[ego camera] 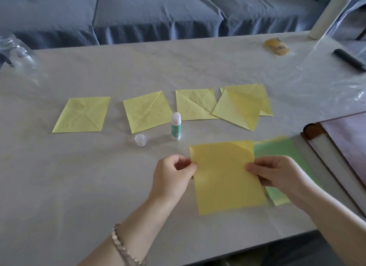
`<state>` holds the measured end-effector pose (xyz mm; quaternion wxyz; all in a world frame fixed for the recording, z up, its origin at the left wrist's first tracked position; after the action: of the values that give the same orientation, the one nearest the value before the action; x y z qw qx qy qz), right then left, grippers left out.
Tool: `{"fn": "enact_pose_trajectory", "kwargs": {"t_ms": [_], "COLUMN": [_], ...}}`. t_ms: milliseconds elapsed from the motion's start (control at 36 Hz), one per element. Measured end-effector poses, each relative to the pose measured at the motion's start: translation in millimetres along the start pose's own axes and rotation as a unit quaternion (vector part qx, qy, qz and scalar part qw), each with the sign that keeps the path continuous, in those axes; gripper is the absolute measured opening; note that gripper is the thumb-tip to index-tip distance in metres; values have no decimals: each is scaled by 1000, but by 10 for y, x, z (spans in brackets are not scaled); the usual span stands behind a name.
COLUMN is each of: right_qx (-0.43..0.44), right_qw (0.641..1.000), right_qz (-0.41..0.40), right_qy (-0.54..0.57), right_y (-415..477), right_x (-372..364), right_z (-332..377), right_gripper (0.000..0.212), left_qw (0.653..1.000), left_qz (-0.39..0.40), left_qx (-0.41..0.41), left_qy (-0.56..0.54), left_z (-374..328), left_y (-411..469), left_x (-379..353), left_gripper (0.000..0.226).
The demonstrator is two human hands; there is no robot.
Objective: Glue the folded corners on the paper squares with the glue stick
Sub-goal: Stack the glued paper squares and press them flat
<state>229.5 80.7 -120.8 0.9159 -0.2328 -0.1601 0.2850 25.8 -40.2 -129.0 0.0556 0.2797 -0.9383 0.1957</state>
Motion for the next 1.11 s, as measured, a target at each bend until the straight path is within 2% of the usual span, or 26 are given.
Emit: {"fn": "enact_pose_trajectory", "kwargs": {"t_ms": [111,167,278,333,361,417,444,556,667,806,861,944,1000,1056,1111], "right_qx": [-4,4,22,14,3,-20,-20,-4,5,-19,-5,38,59,60,33], "right_qw": [998,990,940,920,909,892,884,853,835,762,775,822,860,896,915], "right_qz": [-30,-59,-144,-182,-192,-193,-198,-217,-214,-187,-175,-172,-171,-167,-170], "right_qy": [-60,-129,-307,-347,-370,-409,-423,-474,-507,-619,-607,-542,-477,-408,-364], "right_y": [20,45,65,60,63,85,90,84,66,170,219,337,464,644,840], "right_x": [461,720,1178,1313,1337,1351,1356,1331,1279,1161,1082,937,840,753,705], "right_z": [1,13,82,74,61,-10,-23,-7,5,77,176,402,543,612,627], "right_gripper": [10,16,20,6,7,28,31,27,15,26,31,30,27,30,40], "left_qw": [997,996,995,994,993,989,985,970,947,930,936,948,944,938,934], "left_qz": [50,67,84,82,77,75,78,83,101,129,128,86,72,66,58], "left_qx": [32,46,54,40,27,0,-13,-58,-101,-106,-99,-91,-96,-101,-93], "left_qy": [-44,-33,11,55,81,130,150,220,288,327,313,293,308,325,340], "left_z": [-24,-27,-56,-131,-174,-255,-279,-350,-415,-414,-426,-497,-538,-568,-570], "left_y": [62,121,243,269,275,270,268,267,237,235,242,268,290,313,330], "left_x": [-511,-798,-1297,-1458,-1507,-1579,-1615,-1677,-1739,-1767,-1720,-1480,-1293,-1090,-864], "left_gripper": [19,22,25,26,28,32,31,19,34,33,29,21,21,17,11]}}
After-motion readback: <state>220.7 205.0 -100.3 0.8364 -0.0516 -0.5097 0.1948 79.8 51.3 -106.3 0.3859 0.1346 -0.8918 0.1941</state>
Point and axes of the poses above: each hand's wrist, its own y-axis towards the middle knuckle, its own x-axis out of the back of the hand, z = x × y, the point moved 10 cm from there along y, towards the middle knuckle, and after that the axes turned 5 degrees about z, right-handed, at the moved point
